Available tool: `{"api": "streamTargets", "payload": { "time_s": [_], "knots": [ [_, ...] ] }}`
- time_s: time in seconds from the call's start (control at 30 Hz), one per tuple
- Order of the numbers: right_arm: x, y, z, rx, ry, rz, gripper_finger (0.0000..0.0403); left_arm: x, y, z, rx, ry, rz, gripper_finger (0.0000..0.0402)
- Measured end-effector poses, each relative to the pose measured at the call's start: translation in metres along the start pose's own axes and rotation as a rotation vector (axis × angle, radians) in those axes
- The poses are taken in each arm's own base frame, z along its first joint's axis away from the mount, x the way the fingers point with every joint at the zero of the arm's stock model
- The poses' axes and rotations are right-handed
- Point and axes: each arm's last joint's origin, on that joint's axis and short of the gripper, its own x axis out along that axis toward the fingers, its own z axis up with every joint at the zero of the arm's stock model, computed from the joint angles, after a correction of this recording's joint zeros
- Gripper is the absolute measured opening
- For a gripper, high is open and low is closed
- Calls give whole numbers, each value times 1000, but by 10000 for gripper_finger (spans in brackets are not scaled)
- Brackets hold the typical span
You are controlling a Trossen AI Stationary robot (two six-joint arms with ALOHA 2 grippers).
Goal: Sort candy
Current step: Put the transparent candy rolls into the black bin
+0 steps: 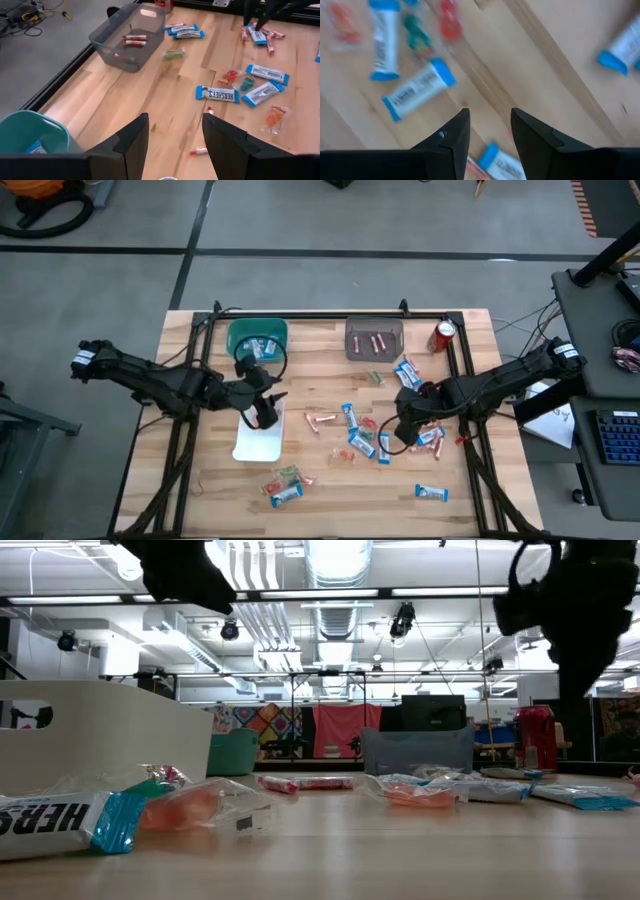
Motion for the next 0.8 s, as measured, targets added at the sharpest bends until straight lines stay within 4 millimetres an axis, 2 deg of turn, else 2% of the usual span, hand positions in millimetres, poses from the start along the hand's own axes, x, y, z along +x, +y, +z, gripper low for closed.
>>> {"api": "streamTargets", "payload": {
  "time_s": [0.27, 0.37, 0.8],
  "knots": [
    [-1, -10, -10, -15, 138, -75, 135, 0, 0, 0, -1, 0, 1, 168],
    [5, -9, -11, -24, 199, -102, 134, 0, 0, 0, 0, 1, 1, 168],
    [63, -2, -12, -263, 476, -309, 136, 13, -6, -5, 40, 37, 22, 168]
  ]
}}
